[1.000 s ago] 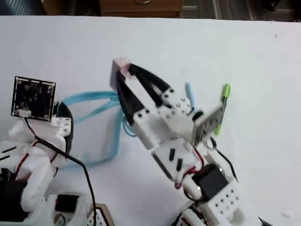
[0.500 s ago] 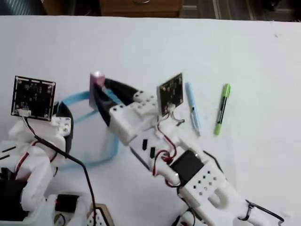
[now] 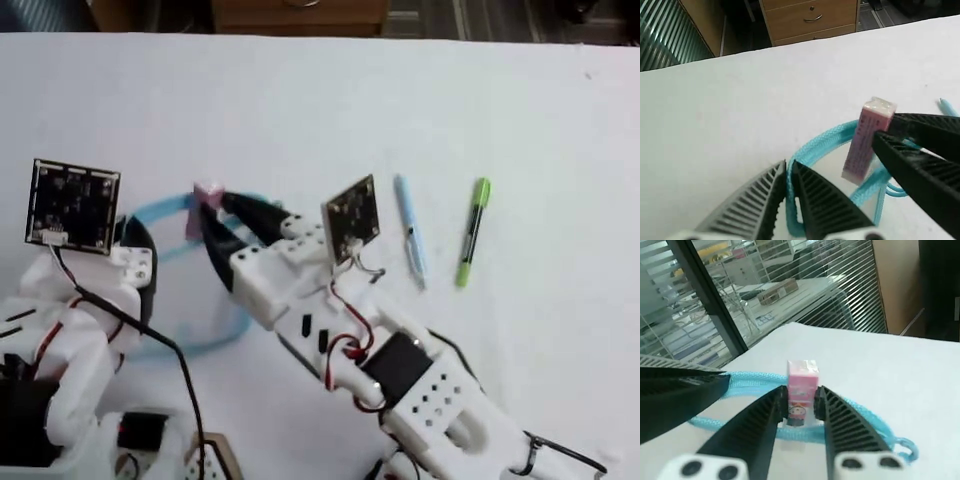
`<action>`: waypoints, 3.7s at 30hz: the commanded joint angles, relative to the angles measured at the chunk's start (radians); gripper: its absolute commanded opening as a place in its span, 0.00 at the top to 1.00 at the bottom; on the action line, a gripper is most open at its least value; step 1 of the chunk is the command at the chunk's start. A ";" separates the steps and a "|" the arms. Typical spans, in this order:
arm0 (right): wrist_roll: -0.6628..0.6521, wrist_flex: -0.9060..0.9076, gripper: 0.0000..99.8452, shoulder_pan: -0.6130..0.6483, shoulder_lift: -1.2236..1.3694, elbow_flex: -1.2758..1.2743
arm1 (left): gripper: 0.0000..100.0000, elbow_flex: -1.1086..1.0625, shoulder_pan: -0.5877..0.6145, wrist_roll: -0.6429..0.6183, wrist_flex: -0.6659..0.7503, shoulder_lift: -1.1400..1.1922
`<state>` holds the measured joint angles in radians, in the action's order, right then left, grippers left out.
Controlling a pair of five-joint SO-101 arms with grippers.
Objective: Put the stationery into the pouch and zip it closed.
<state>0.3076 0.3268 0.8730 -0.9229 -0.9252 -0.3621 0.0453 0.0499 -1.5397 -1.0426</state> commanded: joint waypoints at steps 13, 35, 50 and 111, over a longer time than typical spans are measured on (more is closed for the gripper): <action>-0.057 0.226 0.81 0.013 0.008 0.281 | 0.97 -0.041 0.002 0.008 -0.032 0.004; -0.130 1.107 0.81 -0.708 0.460 1.320 | 0.97 -0.041 0.002 0.008 -0.032 0.004; -0.315 1.440 0.81 -0.802 1.069 1.447 | 0.97 -0.041 0.002 0.008 -0.032 0.004; -0.471 1.446 0.98 -0.654 1.162 1.508 | 0.97 -0.041 0.002 0.009 -0.034 0.004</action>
<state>-0.1741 1.7507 0.1979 0.4964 0.7795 -0.3621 0.0453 0.0529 -1.5397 -1.0426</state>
